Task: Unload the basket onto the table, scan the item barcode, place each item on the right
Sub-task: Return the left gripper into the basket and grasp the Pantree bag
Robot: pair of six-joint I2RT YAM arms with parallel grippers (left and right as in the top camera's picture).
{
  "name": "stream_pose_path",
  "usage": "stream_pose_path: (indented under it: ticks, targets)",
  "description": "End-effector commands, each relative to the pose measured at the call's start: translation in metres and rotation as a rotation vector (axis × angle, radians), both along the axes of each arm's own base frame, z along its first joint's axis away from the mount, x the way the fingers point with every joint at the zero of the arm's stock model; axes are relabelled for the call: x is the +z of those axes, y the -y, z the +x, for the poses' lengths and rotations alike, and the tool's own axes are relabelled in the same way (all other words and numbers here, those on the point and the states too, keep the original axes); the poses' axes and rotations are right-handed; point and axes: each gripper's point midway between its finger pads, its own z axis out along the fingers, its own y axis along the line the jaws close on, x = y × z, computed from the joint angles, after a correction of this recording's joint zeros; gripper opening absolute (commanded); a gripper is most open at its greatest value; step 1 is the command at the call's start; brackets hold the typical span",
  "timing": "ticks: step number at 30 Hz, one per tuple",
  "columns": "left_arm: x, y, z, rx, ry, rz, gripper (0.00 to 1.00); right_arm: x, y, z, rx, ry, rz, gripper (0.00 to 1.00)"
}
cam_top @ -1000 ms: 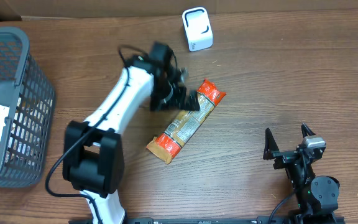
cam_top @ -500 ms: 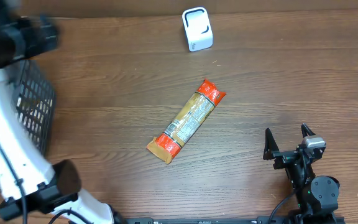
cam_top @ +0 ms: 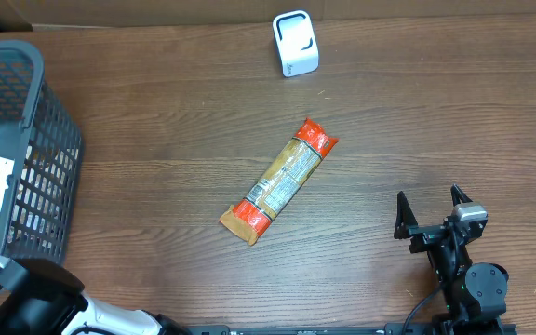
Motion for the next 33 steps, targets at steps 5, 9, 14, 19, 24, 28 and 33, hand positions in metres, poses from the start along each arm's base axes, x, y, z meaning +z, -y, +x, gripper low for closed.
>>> stream_pose_path:
  ticks: [5, 9, 14, 19, 24, 28, 33]
  targets:
    - [-0.089, 0.011, 0.026, -0.169, -0.015, -0.122, 1.0, 0.008, 0.001, -0.001, -0.006, 0.02, 0.007, 1.0]
    - [-0.109, 0.014, 0.043, -0.366, 0.035, -0.075, 1.0, 0.008, 0.001, -0.001, -0.006, 0.02, 0.007, 1.0]
    - [-0.125, 0.007, 0.05, -0.45, 0.031, 0.003, 1.0, 0.008, 0.001, -0.001, -0.006, 0.02, 0.007, 1.0]
    - [-0.136, -0.004, 0.052, -0.464, -0.019, 0.081, 1.0, 0.008, 0.001, -0.001, -0.006, 0.02, 0.007, 1.0]
    - [-0.151, -0.005, 0.054, -0.492, -0.089, 0.113, 1.0, 0.008, 0.001, -0.001, -0.006, 0.02, 0.007, 1.0]
    - [-0.177, -0.002, 0.055, -0.506, -0.169, 0.084, 1.0, 0.008, 0.001, -0.001, -0.006, 0.02, 0.007, 1.0]
    - [-0.203, 0.003, 0.061, -0.527, -0.221, 0.06, 1.0, 0.008, 0.001, -0.001, -0.006, 0.02, 0.007, 1.0]
